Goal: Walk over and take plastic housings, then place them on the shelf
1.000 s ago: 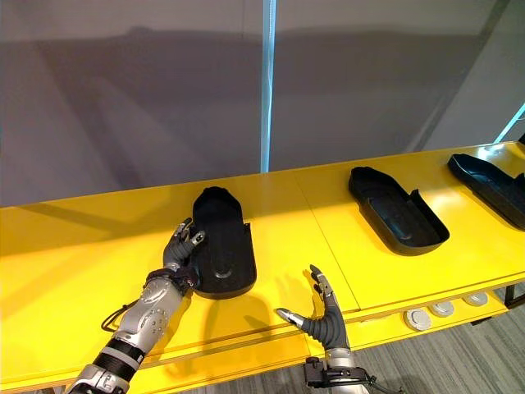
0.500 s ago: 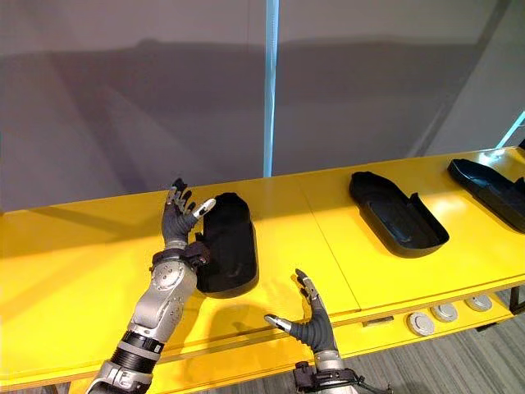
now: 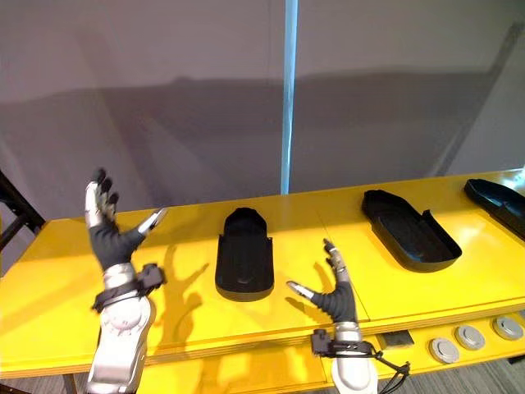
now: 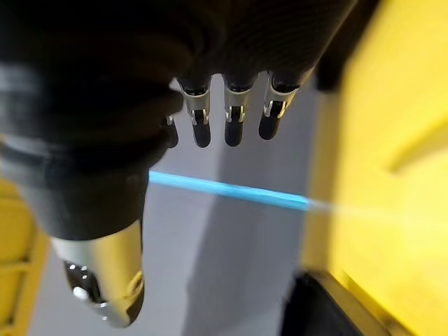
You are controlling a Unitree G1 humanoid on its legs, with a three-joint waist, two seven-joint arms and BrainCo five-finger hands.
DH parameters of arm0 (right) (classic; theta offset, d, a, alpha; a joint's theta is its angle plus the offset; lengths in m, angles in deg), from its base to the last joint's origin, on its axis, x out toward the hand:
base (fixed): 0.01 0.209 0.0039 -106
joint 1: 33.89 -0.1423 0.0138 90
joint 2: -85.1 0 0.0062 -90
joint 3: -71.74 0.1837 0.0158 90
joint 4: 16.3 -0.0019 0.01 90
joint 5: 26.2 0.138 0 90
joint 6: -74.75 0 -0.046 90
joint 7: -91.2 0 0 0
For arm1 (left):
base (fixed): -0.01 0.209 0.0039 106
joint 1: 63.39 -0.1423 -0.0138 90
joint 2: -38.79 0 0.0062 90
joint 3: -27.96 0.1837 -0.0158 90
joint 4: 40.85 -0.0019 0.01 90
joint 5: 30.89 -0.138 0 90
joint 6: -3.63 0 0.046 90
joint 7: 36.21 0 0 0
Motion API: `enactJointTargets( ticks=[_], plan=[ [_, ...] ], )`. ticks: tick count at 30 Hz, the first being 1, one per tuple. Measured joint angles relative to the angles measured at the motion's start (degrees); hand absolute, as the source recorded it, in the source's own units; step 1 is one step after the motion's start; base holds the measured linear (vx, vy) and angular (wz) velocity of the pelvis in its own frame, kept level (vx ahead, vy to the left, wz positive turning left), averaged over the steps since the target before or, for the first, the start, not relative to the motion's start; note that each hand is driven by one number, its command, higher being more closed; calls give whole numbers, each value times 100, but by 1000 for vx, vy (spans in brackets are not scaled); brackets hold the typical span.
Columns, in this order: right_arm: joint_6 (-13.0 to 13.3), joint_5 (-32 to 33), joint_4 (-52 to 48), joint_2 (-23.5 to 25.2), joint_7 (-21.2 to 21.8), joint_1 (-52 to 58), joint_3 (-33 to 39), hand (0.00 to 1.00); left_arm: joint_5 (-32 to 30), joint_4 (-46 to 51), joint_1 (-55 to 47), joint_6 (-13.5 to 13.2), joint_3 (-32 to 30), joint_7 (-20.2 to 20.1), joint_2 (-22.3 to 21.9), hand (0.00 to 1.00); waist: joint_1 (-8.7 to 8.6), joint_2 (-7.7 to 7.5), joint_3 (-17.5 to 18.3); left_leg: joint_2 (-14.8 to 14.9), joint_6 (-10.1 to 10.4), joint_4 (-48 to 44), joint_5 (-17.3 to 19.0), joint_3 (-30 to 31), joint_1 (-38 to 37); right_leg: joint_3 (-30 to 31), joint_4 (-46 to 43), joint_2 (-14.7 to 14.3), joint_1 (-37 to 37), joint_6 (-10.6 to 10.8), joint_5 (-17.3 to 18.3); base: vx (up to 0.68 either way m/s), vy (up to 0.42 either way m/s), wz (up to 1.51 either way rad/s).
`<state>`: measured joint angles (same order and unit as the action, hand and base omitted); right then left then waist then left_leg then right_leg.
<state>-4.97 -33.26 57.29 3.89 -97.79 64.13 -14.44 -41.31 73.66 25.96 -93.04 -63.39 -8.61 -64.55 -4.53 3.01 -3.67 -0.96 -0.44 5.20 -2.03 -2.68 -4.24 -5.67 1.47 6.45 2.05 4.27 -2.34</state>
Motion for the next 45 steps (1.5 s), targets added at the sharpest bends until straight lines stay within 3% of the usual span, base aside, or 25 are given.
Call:
enactJointTargets(
  ticks=[1,7,14,15,24,37,41,45],
  plan=[
    [217,219,-20,16,-28,-165,738,0,7,583,-1144,-501,-721,-456,133,0,202,-375,80,-15,4,3,-83,298,114,-293,9,41,71,14,20,0,0,0],
    [218,222,-21,41,-23,-159,744,0,17,582,-1162,-510,-740,-468,127,0,201,-378,78,-14,6,3,-81,296,153,-292,6,41,29,15,20,0,0,0],
    [214,830,-12,491,373,128,949,0,741,399,-1528,-620,-907,-876,-125,0,210,-517,-39,-28,-26,4,-106,322,305,-323,9,63,-97,21,23,4,5,2],
    [214,933,-12,595,489,203,914,100,886,243,-1550,-621,-972,-960,-208,0,212,-543,-62,-41,-26,5,-106,346,310,-331,6,76,-95,37,34,7,18,8],
    [214,1146,-23,761,1369,824,-229,100,1258,3,-2012,-683,-1193,-1155,-544,0,280,-610,-121,-94,29,10,-62,420,354,-411,2,134,-88,79,65,1,21,6],
    [218,2253,66,562,2327,1627,-1979,100,1423,-77,-2242,-1054,-1057,-1209,-617,0,250,-586,-171,-25,-2,9,65,141,405,-248,0,97,-225,81,65,-4,6,-7],
    [219,2251,445,526,2353,1407,-2090,100,1447,-104,-2216,-1060,-1040,-1202,-563,0,253,-579,-263,-27,23,8,48,139,448,-250,-3,99,-266,81,65,0,0,0],
    [222,2190,1043,538,1944,470,-2364,100,1478,-104,-2153,-1063,-692,-1147,-460,0,325,-509,-335,-50,38,5,14,174,568,-272,-4,115,-385,82,66,-1,11,3]
  ],
)
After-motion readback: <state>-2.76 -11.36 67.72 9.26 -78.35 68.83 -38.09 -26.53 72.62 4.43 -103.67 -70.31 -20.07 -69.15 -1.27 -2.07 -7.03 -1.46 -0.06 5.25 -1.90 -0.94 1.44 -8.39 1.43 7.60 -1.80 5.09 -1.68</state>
